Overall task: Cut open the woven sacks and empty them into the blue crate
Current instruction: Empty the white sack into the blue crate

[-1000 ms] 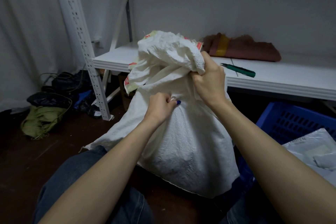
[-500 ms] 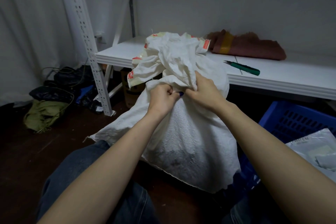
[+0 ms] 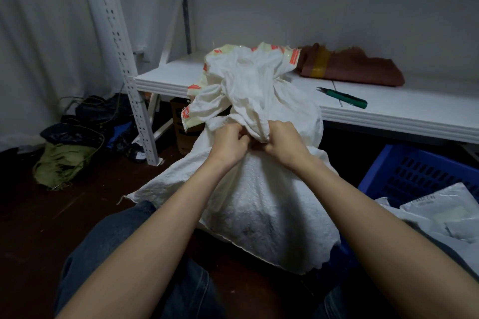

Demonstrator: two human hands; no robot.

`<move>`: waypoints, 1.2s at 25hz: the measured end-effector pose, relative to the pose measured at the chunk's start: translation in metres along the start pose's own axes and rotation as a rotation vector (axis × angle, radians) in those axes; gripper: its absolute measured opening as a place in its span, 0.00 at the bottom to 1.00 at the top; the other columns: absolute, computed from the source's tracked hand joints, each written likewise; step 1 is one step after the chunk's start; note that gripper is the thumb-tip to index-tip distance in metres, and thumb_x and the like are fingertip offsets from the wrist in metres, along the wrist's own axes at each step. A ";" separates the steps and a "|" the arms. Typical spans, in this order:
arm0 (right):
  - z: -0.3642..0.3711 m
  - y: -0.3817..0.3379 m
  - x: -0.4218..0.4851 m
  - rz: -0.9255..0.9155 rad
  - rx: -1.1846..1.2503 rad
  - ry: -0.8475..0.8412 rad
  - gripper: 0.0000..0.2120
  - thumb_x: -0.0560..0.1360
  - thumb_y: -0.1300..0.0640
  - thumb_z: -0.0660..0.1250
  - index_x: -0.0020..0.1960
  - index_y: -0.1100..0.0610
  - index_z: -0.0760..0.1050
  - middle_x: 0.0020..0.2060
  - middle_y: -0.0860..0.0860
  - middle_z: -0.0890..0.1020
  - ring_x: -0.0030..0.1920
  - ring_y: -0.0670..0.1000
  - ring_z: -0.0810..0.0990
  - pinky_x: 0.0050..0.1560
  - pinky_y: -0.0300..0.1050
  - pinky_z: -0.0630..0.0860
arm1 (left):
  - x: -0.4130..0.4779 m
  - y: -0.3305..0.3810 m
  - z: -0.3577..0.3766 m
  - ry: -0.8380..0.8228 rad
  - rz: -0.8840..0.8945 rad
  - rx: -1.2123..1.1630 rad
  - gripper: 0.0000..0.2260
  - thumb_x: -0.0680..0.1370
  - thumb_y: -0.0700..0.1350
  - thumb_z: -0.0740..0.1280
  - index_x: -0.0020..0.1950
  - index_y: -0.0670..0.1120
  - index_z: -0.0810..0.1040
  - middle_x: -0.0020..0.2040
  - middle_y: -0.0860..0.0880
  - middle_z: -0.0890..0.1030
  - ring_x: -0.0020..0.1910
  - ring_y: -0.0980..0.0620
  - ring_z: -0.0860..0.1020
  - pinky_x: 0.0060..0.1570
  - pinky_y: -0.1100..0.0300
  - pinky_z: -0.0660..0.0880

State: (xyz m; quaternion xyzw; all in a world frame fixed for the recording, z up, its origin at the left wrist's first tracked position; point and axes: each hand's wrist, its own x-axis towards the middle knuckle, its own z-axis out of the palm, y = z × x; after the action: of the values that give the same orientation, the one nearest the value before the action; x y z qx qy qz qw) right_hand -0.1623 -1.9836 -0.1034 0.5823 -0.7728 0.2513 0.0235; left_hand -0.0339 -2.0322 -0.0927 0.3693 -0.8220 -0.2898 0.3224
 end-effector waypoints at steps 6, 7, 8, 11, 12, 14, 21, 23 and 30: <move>-0.025 -0.008 0.000 0.091 -0.016 0.170 0.08 0.70 0.64 0.65 0.49 0.57 0.77 0.45 0.60 0.82 0.48 0.63 0.77 0.38 0.46 0.63 | 0.013 -0.011 -0.019 -0.034 -0.222 -0.192 0.06 0.73 0.39 0.67 0.49 0.43 0.77 0.44 0.46 0.78 0.53 0.44 0.78 0.55 0.56 0.75; -0.028 -0.007 0.000 0.099 -0.008 0.200 0.09 0.70 0.65 0.64 0.49 0.58 0.77 0.44 0.59 0.82 0.48 0.63 0.77 0.38 0.45 0.62 | 0.015 -0.011 -0.019 -0.046 -0.244 -0.147 0.09 0.73 0.41 0.68 0.53 0.42 0.76 0.47 0.46 0.78 0.55 0.45 0.76 0.54 0.57 0.74; -0.030 -0.005 0.001 0.095 0.008 0.215 0.10 0.69 0.66 0.64 0.49 0.58 0.77 0.44 0.60 0.82 0.48 0.63 0.77 0.38 0.45 0.61 | 0.017 -0.010 -0.018 -0.042 -0.257 -0.101 0.12 0.74 0.43 0.68 0.55 0.41 0.74 0.51 0.46 0.77 0.57 0.45 0.75 0.51 0.59 0.71; -0.024 0.005 0.025 0.013 0.037 0.205 0.12 0.68 0.64 0.64 0.51 0.57 0.78 0.46 0.60 0.82 0.49 0.63 0.77 0.39 0.47 0.65 | 0.039 -0.004 0.000 0.107 -0.250 -0.006 0.19 0.73 0.46 0.69 0.59 0.39 0.69 0.58 0.42 0.74 0.61 0.43 0.72 0.51 0.58 0.67; -0.021 0.008 0.034 -0.019 0.031 0.183 0.13 0.68 0.63 0.64 0.51 0.56 0.78 0.47 0.60 0.82 0.50 0.63 0.77 0.39 0.47 0.66 | 0.046 -0.003 0.009 0.182 -0.234 0.001 0.23 0.73 0.44 0.69 0.62 0.37 0.66 0.62 0.40 0.73 0.63 0.42 0.70 0.54 0.58 0.67; -0.016 0.015 0.064 -0.084 0.063 0.172 0.12 0.66 0.61 0.64 0.49 0.55 0.79 0.45 0.59 0.83 0.49 0.64 0.78 0.39 0.45 0.64 | 0.070 -0.006 0.029 0.288 -0.170 -0.038 0.25 0.73 0.39 0.68 0.65 0.34 0.62 0.65 0.37 0.70 0.65 0.40 0.69 0.58 0.56 0.66; 0.010 0.006 0.108 -0.090 0.301 -0.025 0.13 0.65 0.64 0.69 0.49 0.57 0.80 0.41 0.55 0.84 0.45 0.61 0.81 0.40 0.48 0.75 | 0.076 -0.009 0.066 0.555 -0.382 -0.193 0.12 0.78 0.36 0.58 0.59 0.40 0.75 0.51 0.44 0.79 0.50 0.50 0.77 0.51 0.63 0.70; 0.013 -0.002 0.099 -0.090 0.334 -0.064 0.15 0.63 0.66 0.70 0.49 0.59 0.80 0.42 0.55 0.84 0.43 0.60 0.82 0.41 0.49 0.76 | 0.071 -0.004 0.054 0.482 -0.482 -0.235 0.07 0.79 0.38 0.58 0.53 0.43 0.75 0.43 0.51 0.78 0.39 0.61 0.74 0.41 0.75 0.67; -0.057 -0.044 0.084 0.101 0.352 -0.187 0.17 0.64 0.64 0.62 0.51 0.64 0.80 0.39 0.59 0.84 0.35 0.60 0.82 0.34 0.51 0.78 | 0.080 0.047 -0.037 0.056 -0.514 -0.015 0.04 0.77 0.33 0.62 0.47 0.33 0.76 0.40 0.37 0.79 0.37 0.52 0.72 0.37 0.70 0.62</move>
State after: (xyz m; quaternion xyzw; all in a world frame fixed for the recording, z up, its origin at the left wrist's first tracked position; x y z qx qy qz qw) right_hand -0.1636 -2.0433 -0.0094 0.5588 -0.7440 0.3282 -0.1631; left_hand -0.0680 -2.0779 -0.0108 0.5717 -0.6895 -0.3581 0.2636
